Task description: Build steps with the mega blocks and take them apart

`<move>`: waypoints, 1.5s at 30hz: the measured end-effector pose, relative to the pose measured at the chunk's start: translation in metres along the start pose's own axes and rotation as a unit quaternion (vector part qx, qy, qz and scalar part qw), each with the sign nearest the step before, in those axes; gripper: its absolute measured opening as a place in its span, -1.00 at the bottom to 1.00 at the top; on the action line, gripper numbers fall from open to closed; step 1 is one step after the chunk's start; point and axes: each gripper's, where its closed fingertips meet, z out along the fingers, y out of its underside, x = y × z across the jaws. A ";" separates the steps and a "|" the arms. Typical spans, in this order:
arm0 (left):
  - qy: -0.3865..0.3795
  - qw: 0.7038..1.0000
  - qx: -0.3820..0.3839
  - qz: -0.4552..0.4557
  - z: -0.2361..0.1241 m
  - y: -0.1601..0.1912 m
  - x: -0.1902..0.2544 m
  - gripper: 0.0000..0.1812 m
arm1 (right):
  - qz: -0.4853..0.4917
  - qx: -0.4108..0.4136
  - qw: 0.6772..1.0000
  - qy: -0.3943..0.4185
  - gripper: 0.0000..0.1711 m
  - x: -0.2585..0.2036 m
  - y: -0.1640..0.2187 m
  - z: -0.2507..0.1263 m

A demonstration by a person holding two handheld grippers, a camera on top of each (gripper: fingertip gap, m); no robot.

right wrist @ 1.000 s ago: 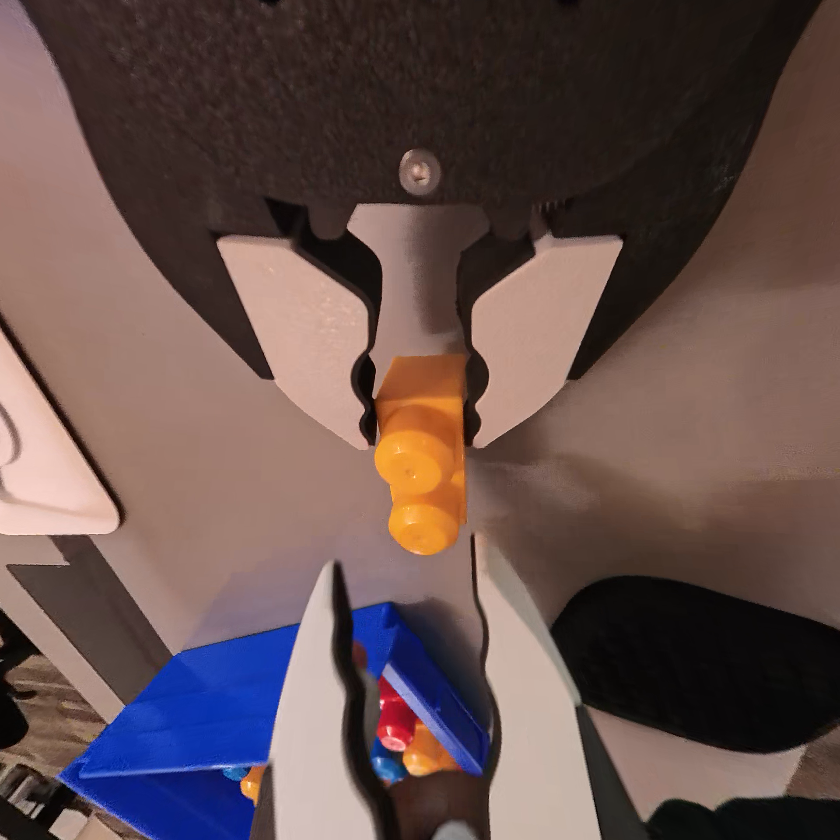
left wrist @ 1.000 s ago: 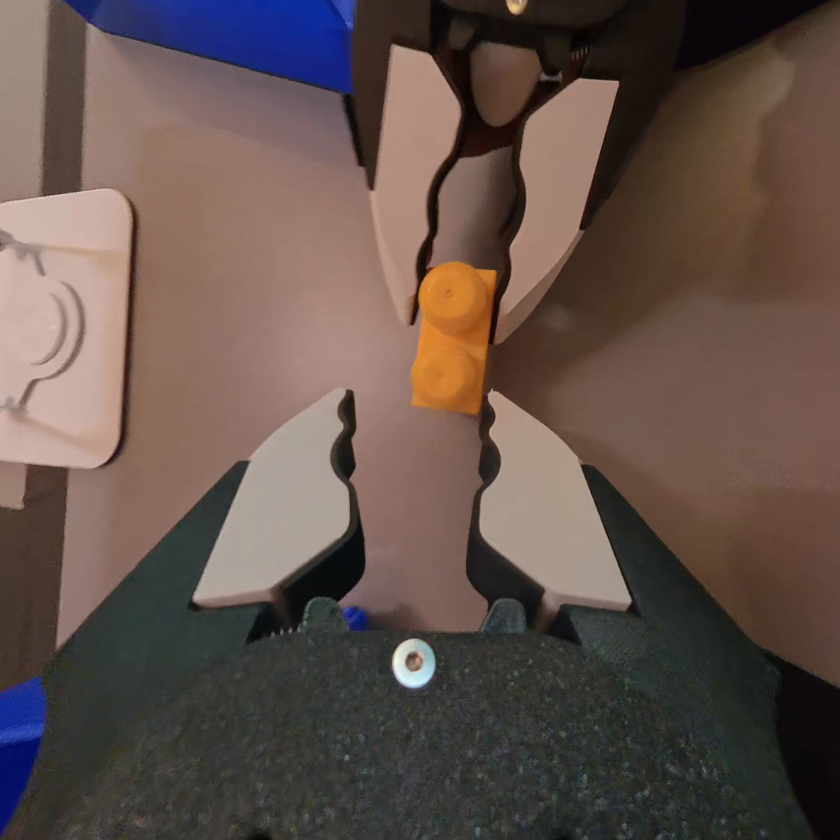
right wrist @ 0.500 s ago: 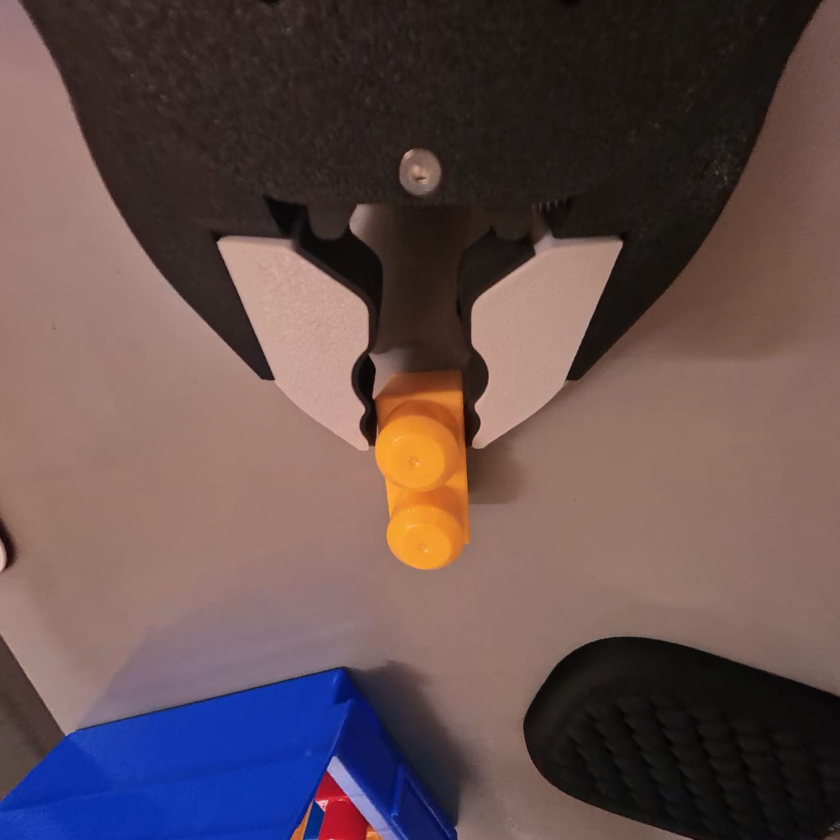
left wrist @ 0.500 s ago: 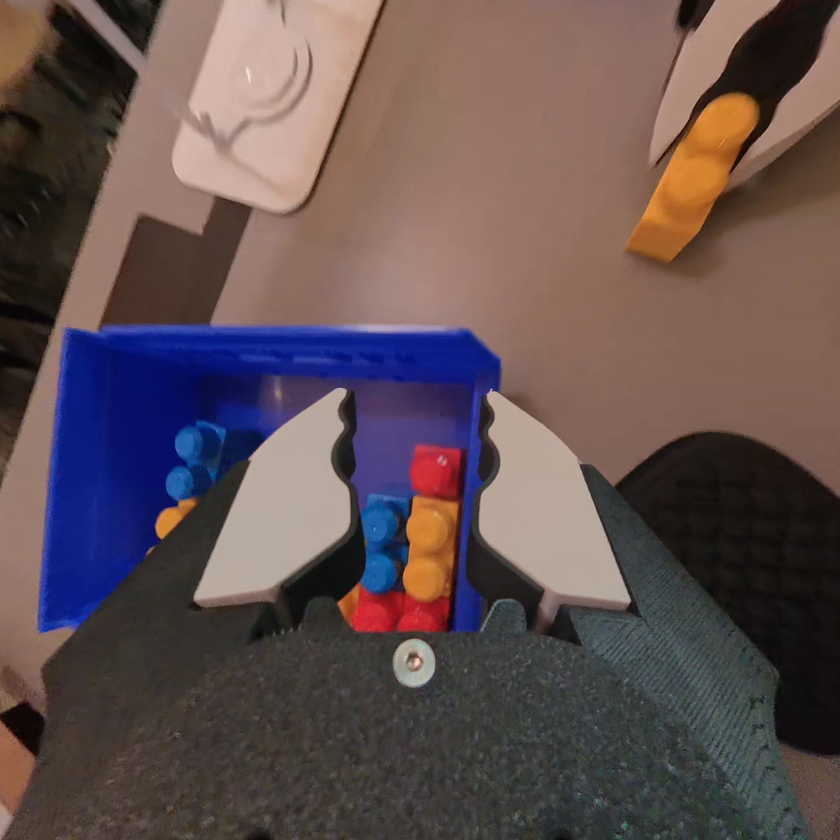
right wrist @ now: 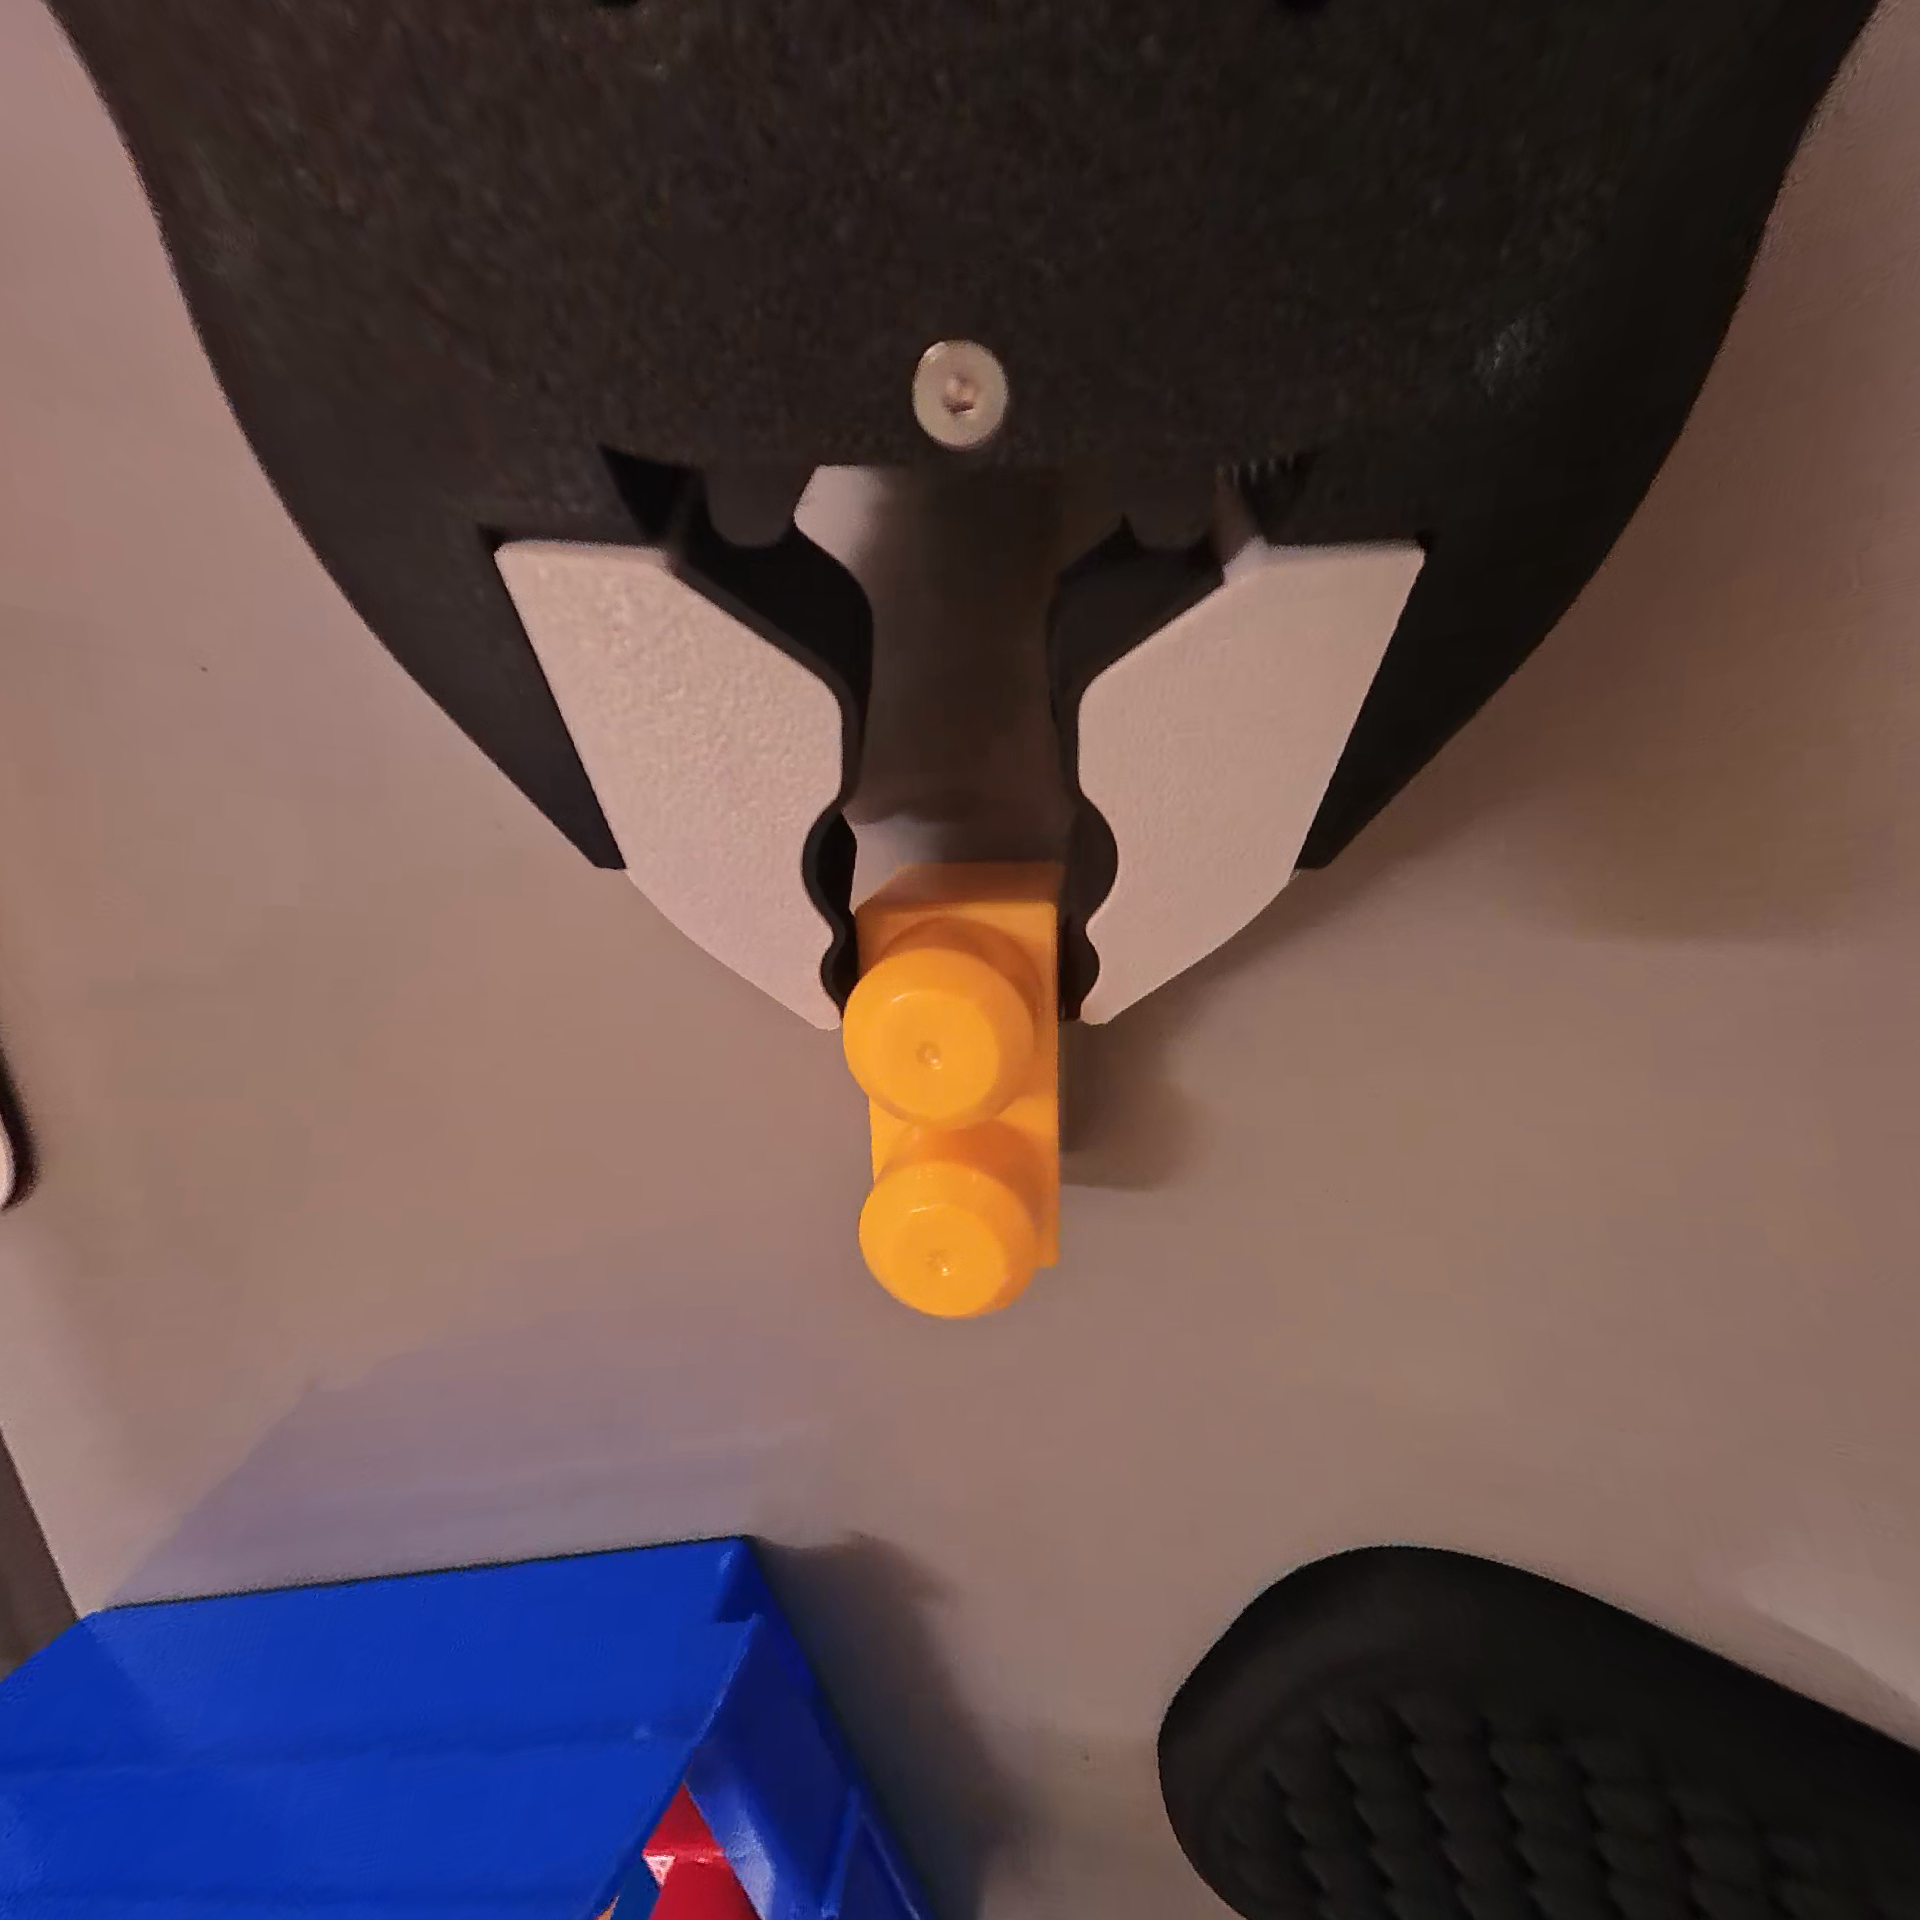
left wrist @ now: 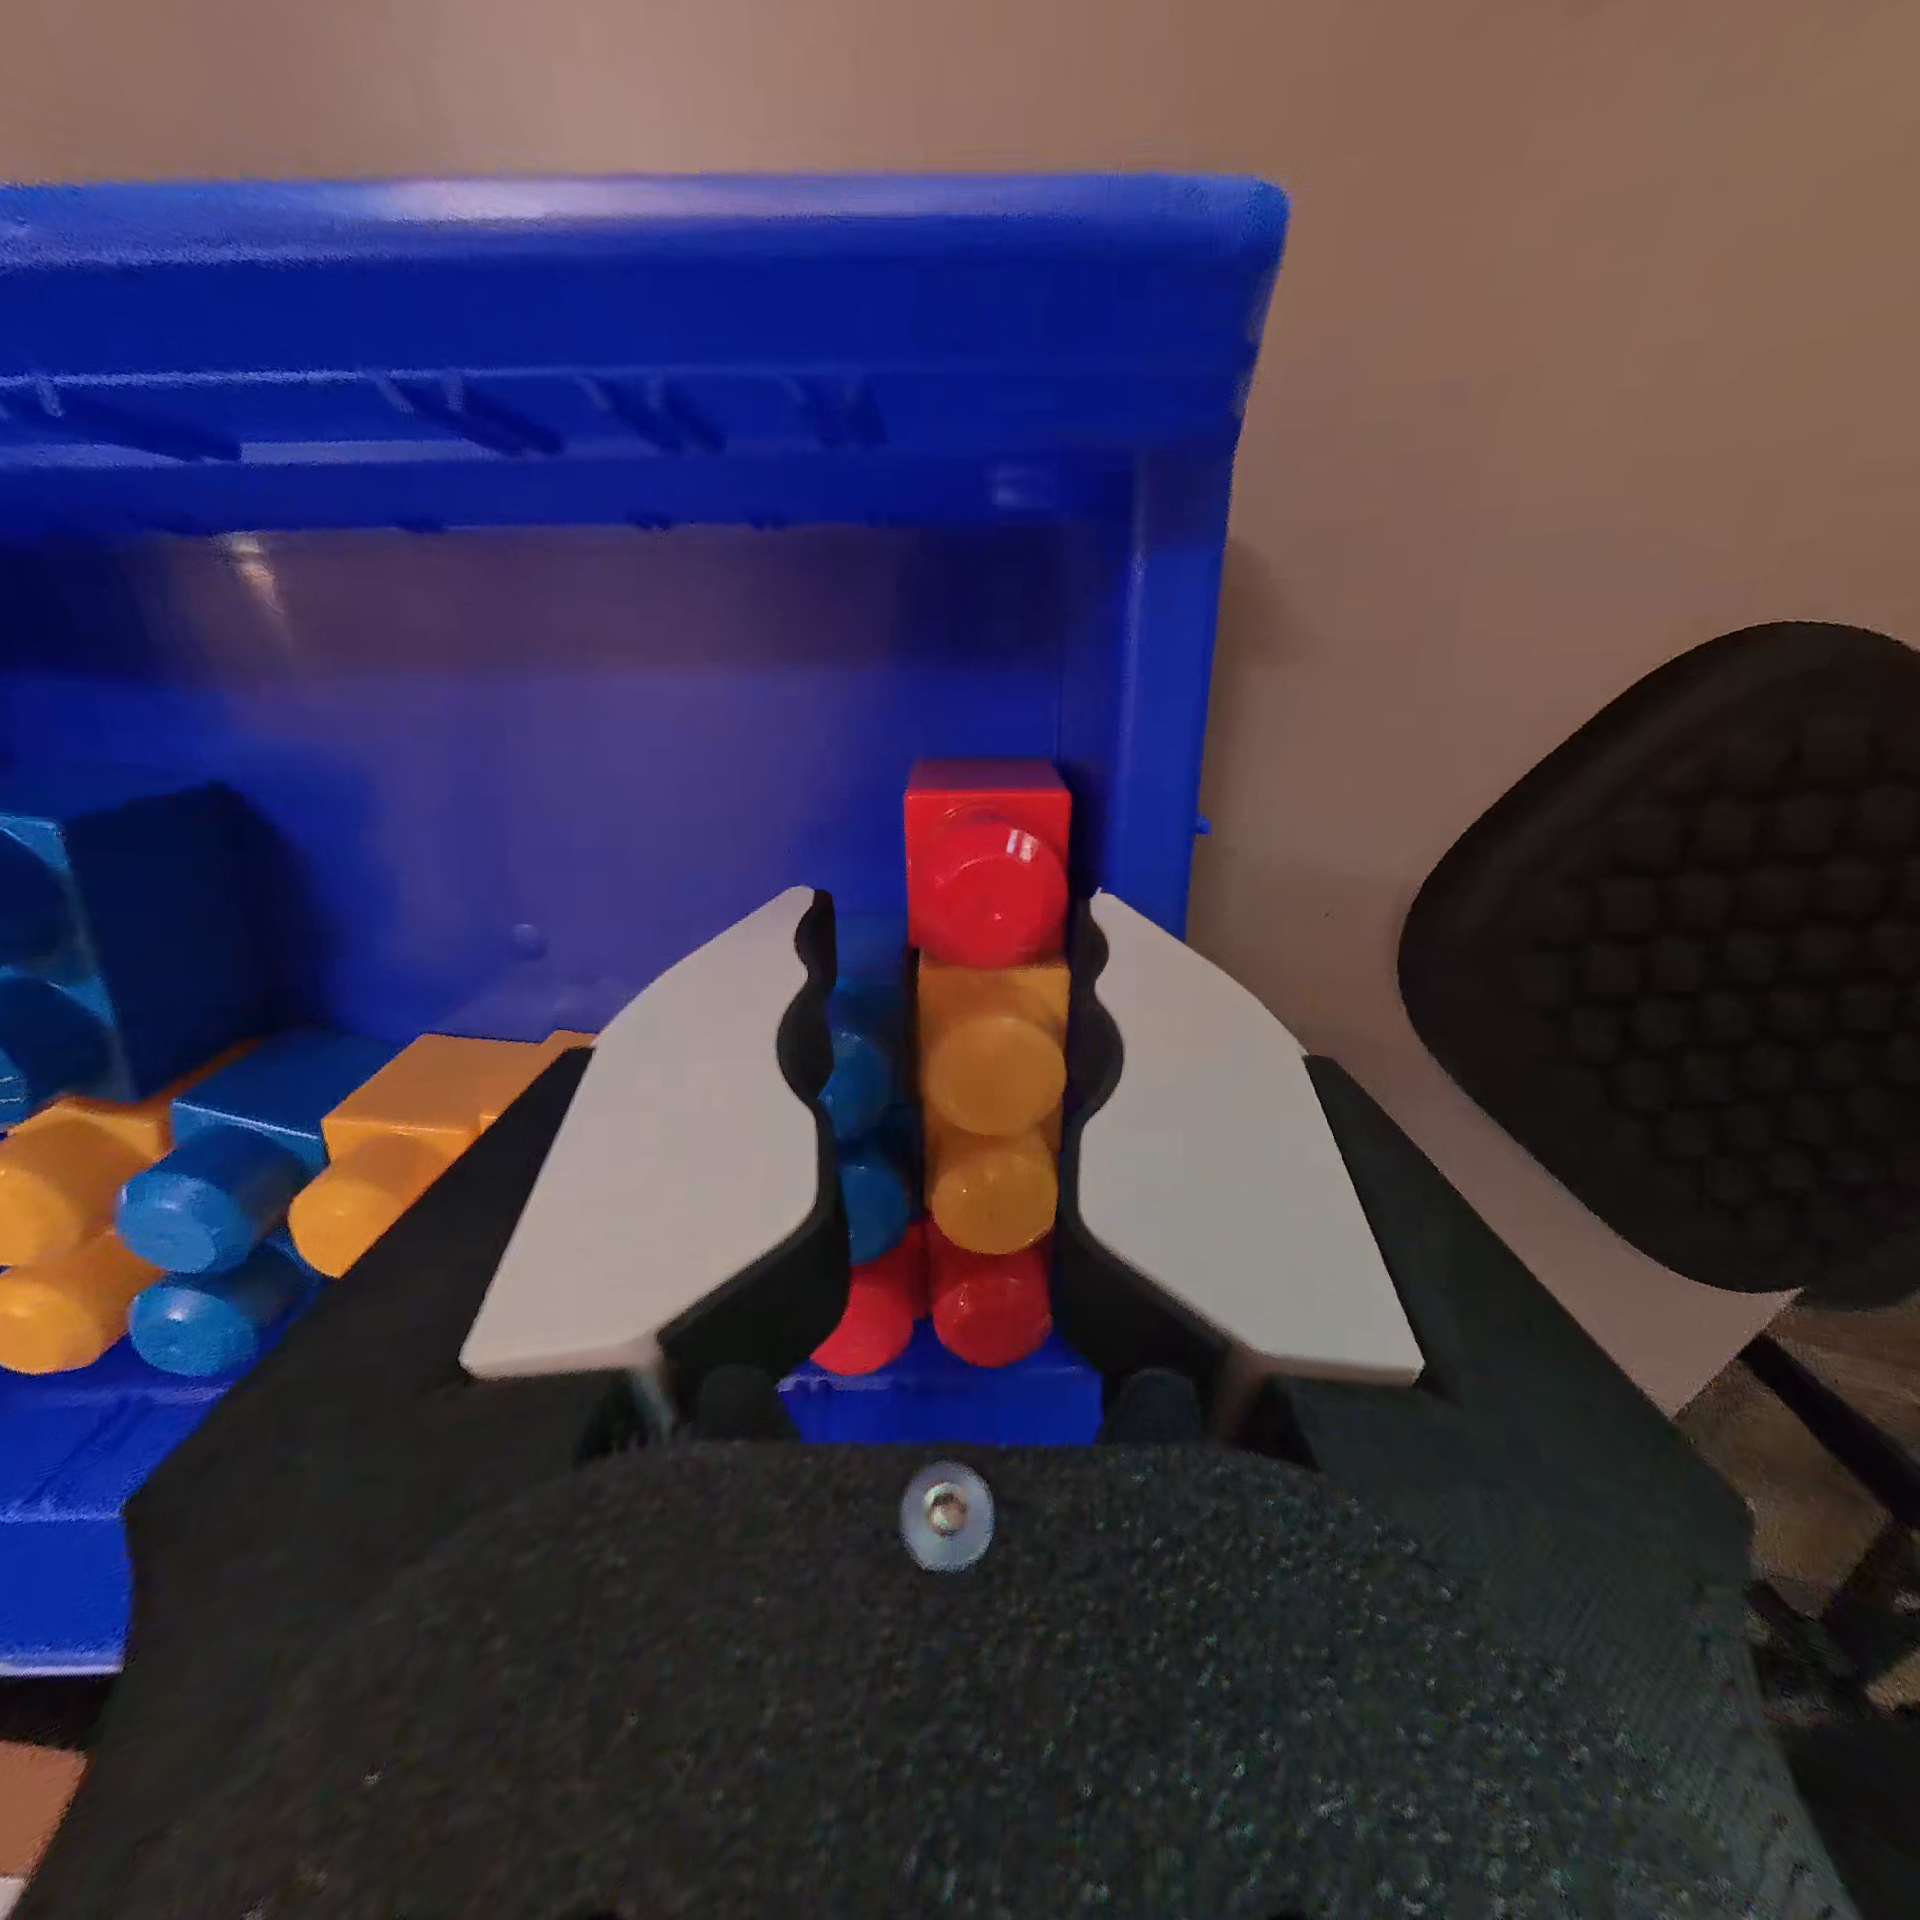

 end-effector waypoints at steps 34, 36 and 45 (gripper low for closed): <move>-0.035 0.941 0.246 0.229 -0.062 -0.176 0.119 -0.68 | 0.029 0.133 0.982 0.129 -0.34 0.005 -0.091 -0.059; -0.018 0.936 0.256 0.240 -0.055 -0.186 0.131 -0.68 | 0.024 0.121 0.983 0.136 -0.33 0.006 -0.088 -0.056; 0.012 0.916 0.315 0.250 -0.048 -0.216 0.157 -0.69 | 0.005 0.092 0.989 0.114 -0.57 0.003 -0.072 -0.058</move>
